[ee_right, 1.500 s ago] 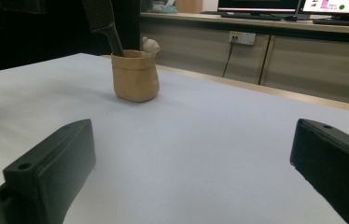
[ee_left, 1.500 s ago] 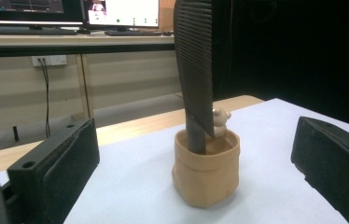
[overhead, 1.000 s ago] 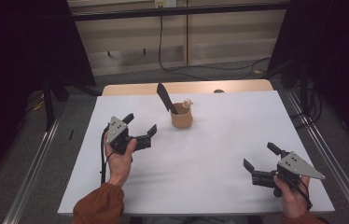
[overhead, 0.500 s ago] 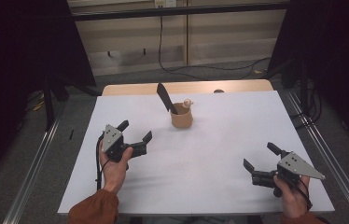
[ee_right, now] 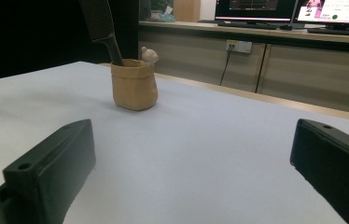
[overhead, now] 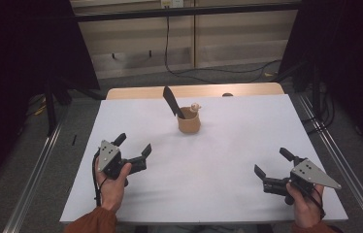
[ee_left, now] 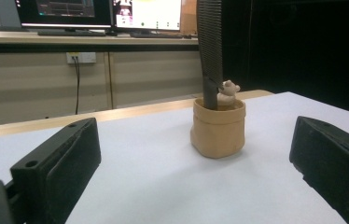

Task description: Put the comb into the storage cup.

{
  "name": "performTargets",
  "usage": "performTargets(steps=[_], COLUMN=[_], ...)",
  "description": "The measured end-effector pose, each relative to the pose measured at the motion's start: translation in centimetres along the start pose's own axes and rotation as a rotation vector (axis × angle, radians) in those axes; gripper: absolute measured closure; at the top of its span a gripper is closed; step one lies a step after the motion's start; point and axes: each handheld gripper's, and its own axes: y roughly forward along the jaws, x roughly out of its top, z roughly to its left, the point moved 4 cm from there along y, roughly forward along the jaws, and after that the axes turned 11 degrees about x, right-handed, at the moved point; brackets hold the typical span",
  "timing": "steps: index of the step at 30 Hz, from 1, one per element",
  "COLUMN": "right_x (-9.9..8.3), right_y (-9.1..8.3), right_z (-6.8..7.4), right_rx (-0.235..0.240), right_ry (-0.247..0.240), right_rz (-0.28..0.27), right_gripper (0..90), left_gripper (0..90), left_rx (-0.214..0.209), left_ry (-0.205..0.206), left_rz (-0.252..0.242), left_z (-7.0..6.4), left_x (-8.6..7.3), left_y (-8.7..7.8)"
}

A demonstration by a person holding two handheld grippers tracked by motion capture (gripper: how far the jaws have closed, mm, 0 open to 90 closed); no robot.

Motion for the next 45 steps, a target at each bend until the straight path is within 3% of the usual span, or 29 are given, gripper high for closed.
performTargets(steps=[5,8,12,22,29,33,35,38,40,45], right_x=[0.0,0.1,0.1,0.1,0.0,-0.2,-0.2,-0.4,-0.4,-0.3], right_y=[-0.1,-0.2,-0.4,-0.8,-1.2,-1.4,-1.5,-1.5,-1.5,-1.5], right_z=[-0.1,-0.1,-0.1,0.0,0.0,0.1,0.1,0.1,0.1,0.1], right_rx=[-0.016,-0.024,-0.032,-0.034,-0.045,-0.044,-0.045,-0.045,-0.050,-0.051], right_ry=[0.003,0.002,0.006,0.006,0.012,0.019,0.018,0.019,0.023,0.027], right_rz=[-0.004,-0.010,-0.013,-0.014,-0.014,-0.007,-0.004,0.005,0.002,-0.005], right_gripper=[0.0,0.0,0.0,0.0,0.0,0.0,0.0,0.0,0.0,0.0], left_gripper=[2.0,2.5,2.5,2.5,2.5,2.5,2.5,2.4,2.4,2.4], left_rx=[-0.003,0.034,0.061,0.025,0.042,0.063,0.101,0.083,0.090,0.098], left_ry=[-0.010,0.010,0.004,0.019,0.041,0.027,0.005,0.005,0.008,-0.009], left_rz=[0.018,0.036,0.043,0.060,0.071,0.079,0.087,0.091,0.103,0.080], left_z=[0.3,0.7,1.1,1.1,1.2,1.4,1.5,1.4,1.5,1.9], left_x=[-0.5,-0.9,-1.2,-1.9,-2.3,-2.6,-2.6,-2.5,-2.8,-2.4], left_y=[-0.9,-1.4,-2.1,-3.9,-5.4,-6.3,-6.7,-7.3,-7.4,-7.0])
